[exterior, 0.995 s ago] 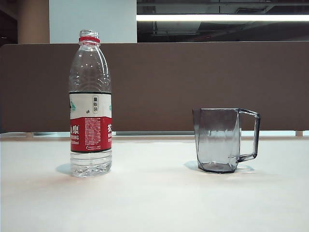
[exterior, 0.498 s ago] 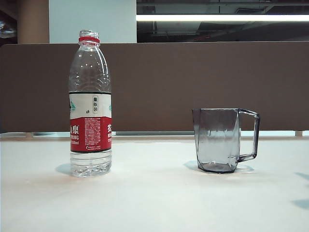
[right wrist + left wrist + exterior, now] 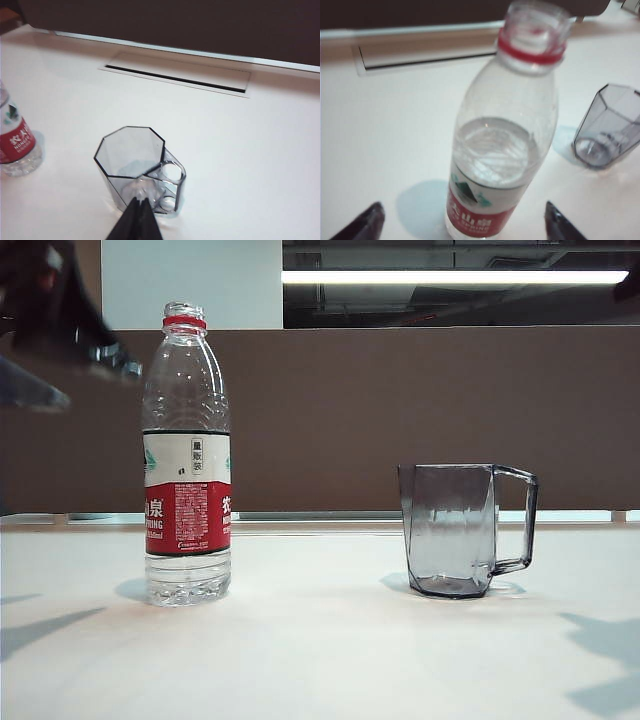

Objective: Pick up the mineral water bottle with the left hand on the table and pour water into the mug until it's half full.

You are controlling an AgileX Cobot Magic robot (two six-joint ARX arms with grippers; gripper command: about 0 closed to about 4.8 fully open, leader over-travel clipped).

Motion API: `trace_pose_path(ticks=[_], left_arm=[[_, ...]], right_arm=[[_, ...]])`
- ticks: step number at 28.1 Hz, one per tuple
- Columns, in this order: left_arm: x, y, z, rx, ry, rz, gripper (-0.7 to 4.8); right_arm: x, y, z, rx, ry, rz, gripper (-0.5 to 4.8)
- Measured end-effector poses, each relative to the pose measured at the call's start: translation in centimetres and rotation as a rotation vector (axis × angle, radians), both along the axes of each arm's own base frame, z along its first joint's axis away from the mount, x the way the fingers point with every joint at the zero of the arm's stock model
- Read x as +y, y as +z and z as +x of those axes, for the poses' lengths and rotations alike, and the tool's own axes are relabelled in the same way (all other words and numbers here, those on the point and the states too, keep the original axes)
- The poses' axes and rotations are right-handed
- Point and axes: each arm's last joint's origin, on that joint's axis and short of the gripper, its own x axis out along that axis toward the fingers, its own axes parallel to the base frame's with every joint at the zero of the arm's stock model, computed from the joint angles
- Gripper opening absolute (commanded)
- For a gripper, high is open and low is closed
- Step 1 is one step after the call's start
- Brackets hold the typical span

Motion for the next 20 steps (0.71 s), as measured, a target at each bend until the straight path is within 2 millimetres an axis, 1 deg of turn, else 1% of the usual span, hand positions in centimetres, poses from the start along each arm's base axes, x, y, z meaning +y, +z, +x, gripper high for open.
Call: trace_pose_path(ticks=[5,8,13,20], left_arm=[[-0.8,-1.4,1.3,0.063,-0.045,0.016,4.79],[-1.4,-2.1,2.4,0.062,-0.068,0.008,4.79],[-2.3,-2.5,3.7,0.016,-0.123,-0.03,4.79],[-3.1,-4.5,5.0,0.042,-0.163,-0.031,4.79]], right_arm=[[0.4,-0.1,-0.3,0.001,0.018,-0.01,-0.05],[0.4,-0.1,-0.3,0.001,0.017,-0.01,-0.05],[0.4,-0.1,-0.3,0.001,0.015,-0.01,-0.05],[0.4,-0.1,-0.3,0.002,0.015,-0.011,-0.05]])
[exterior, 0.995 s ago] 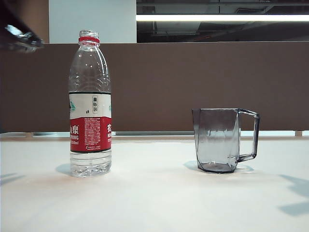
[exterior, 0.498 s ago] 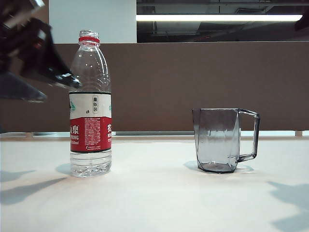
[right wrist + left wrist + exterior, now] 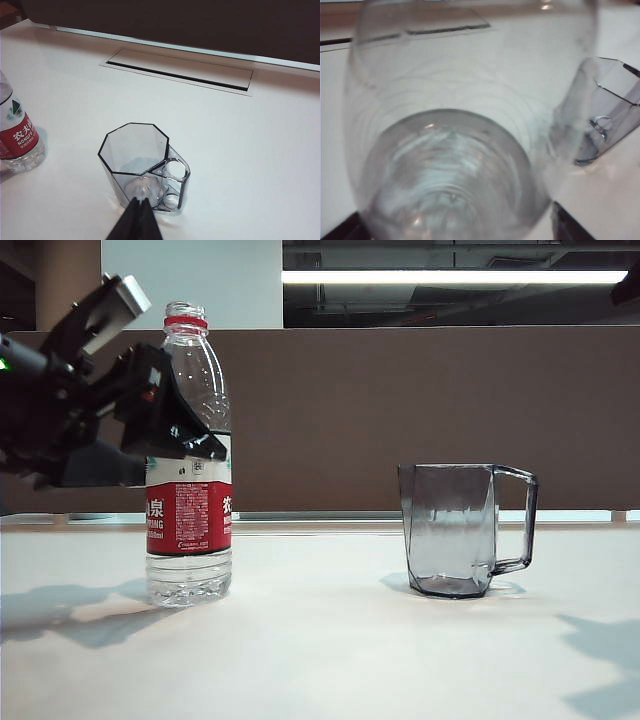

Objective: Pick up the mineral water bottle with the left hand on the table and pour water into the mug until it's half full.

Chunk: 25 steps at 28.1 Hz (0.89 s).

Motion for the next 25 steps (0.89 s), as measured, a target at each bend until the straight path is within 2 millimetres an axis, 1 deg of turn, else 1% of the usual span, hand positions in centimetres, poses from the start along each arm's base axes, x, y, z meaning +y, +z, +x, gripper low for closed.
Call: trace_pose_path(ticks=[6,25], left_arm=[[-0.4,-0.7,0.7,-0.042,-0.005,0.001,4.79],[-0.9,-2.1,1.8,-0.068,-0.005,-0.012,4.79]], right_arm=[[0.0,0.0,0.0,0.0,0.0,0.0,-0.05],[0.0,-0.3,-0.1,0.024,0.003,-0.016,-0.05]])
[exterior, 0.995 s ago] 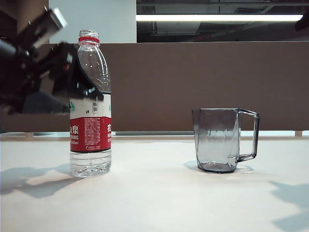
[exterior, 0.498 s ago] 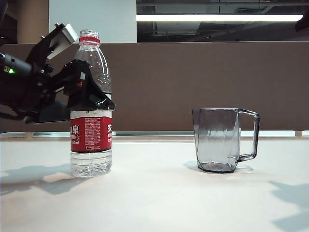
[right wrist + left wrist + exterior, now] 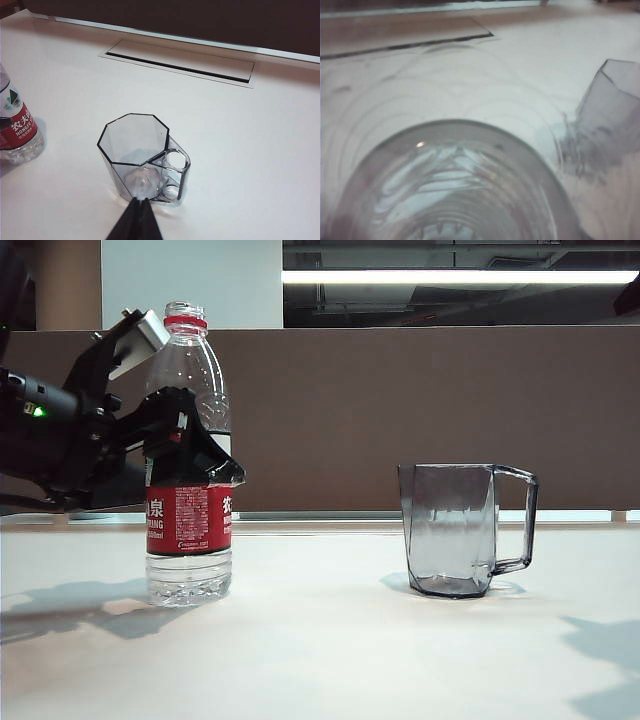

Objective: Pick up the mineral water bottle with the left hand on the table and pour water into the mug until it's half full.

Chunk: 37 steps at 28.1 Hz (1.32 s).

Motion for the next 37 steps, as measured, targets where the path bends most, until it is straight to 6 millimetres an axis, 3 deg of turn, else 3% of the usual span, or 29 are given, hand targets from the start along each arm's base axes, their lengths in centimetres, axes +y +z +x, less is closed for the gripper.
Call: trace_pose_path(ticks=[37], left_arm=[[-0.28,-0.23,0.67,-0.054,0.015,-0.003,4.79]], right_arm=[[0.0,0.0,0.0,0.0,0.0,0.0,-0.05]])
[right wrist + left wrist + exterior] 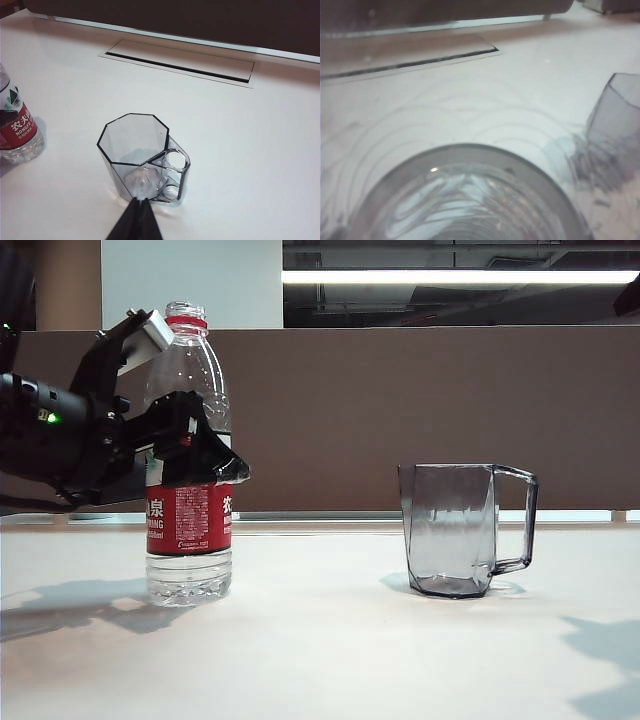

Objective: Pick up the mineral water bottle with the left hand on the table and pour water into the mug until it's half full.

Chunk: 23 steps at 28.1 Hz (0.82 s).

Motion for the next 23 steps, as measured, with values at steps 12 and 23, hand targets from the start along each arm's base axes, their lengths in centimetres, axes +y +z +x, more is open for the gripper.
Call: trace_pose_path(ticks=[12,23], left_arm=[[0.0,0.0,0.0,0.0,0.0,0.0,4.79],[-0.02,0.04,0.01,-0.005,-0.002,0.0,2.94]], right_arm=[[0.0,0.0,0.0,0.0,0.0,0.0,-0.05],[0.0,0.0,0.0,0.0,0.0,0.0,-0.05]])
